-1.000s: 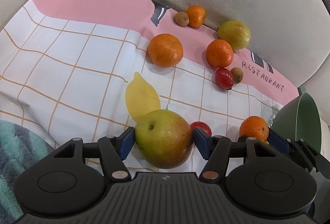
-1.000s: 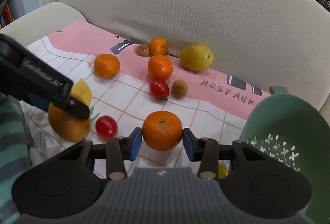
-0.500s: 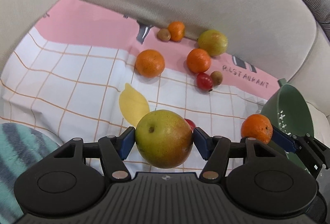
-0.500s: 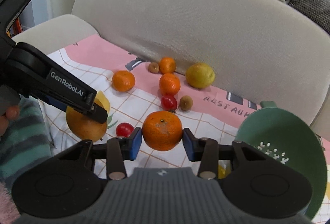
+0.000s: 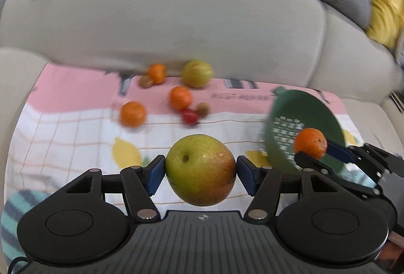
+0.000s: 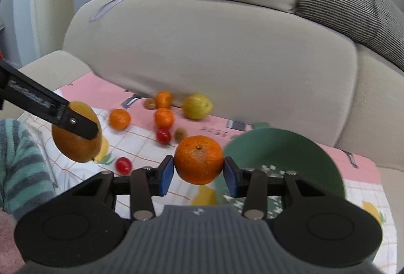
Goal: Organize fruits
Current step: 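Carry the pear in the left tool and mandarin in the right tool over the colander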
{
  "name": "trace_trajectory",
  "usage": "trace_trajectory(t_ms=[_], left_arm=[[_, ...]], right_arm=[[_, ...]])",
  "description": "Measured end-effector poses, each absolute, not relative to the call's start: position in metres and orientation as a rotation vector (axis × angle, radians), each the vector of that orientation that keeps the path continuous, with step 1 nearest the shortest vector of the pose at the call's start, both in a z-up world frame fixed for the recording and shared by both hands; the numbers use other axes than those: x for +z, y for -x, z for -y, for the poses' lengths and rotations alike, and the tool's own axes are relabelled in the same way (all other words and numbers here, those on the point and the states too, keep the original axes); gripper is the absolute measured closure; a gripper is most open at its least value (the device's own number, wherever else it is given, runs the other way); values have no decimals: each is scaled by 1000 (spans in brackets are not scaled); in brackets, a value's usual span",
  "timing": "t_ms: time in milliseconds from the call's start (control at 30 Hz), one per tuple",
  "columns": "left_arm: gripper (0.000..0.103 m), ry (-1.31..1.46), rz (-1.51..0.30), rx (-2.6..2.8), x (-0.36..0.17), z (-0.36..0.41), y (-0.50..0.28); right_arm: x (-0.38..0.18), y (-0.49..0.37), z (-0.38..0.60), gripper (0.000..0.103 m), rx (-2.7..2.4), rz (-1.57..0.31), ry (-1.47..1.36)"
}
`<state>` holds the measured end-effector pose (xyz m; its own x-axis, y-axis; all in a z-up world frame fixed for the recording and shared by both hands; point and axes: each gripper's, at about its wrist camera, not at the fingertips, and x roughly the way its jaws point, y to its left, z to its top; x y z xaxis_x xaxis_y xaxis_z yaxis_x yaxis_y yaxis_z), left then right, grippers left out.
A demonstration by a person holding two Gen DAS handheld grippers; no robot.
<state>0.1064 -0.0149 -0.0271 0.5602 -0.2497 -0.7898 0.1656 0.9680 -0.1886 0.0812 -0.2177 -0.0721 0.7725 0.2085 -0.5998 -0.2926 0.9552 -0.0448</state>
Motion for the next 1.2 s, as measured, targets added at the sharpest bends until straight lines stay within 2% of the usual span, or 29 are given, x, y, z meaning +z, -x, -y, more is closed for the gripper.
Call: trace_trajectory(t_ms=[567, 900, 1200], left_arm=[[33, -102, -989, -478, -20, 127, -139], [33, -221, -1068, -539, -49, 184, -173], [33, -300, -1164, -536, -79, 196, -194]], right_arm=[[-90, -91, 286, 63, 125, -731, -1], [-118, -123, 300, 63, 73, -852, -64], [-134, -136, 296, 63, 69, -933, -45]])
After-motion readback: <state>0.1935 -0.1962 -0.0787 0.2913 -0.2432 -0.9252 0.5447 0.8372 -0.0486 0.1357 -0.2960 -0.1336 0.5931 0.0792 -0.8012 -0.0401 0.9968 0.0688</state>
